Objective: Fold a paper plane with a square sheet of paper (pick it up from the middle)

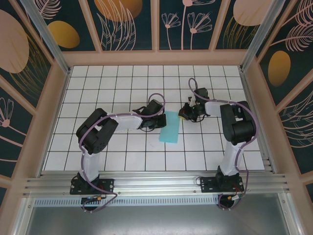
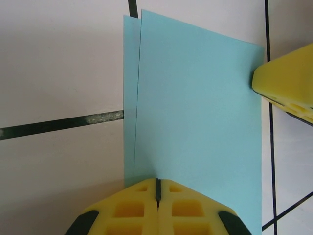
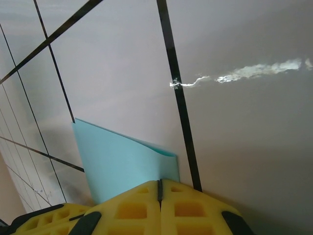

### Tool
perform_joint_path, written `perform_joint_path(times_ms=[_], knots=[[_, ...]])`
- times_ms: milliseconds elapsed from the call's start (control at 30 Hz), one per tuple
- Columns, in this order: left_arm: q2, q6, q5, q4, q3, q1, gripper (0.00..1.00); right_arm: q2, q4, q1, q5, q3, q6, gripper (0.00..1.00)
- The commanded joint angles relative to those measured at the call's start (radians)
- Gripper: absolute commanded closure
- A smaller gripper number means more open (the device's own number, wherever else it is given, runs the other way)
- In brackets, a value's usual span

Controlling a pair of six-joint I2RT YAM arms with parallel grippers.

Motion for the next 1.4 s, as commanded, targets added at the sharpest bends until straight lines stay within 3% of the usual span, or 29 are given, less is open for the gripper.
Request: perform_joint_path(times_ms=[0,133,500,767,1167,1367], knots=[[0.009,0.002,-0.039,-0.106,-0.025,-0.001,1.00,-0.017,-0.049,0.003,0.020,0.050,-0.016,0.98],[0.010,0.002,-0.040,-0.108,-0.028,-0.001,1.00,-0.011,-0.022,0.003,-0.021,0.071,-0.001,0.98],[0.014,0.008,-0.041,-0.116,-0.019,0.000,1.00,0.076,-0.042,-0.009,0.054,0.051,-0.012,0.99],[0.020,0.008,-0.034,-0.113,-0.011,0.000,1.00,0.013,-0.019,-0.023,-0.035,0.093,-0.007,0.98],[0.028,0.009,-0.028,-0.119,0.001,0.000,1.00,0.099,-0.093,-0.019,0.100,0.090,-0.041,0.99],[0.020,0.009,-0.035,-0.119,-0.005,-0.001,1.00,0.002,-0.128,-0.017,0.075,0.106,-0.051,0.99]])
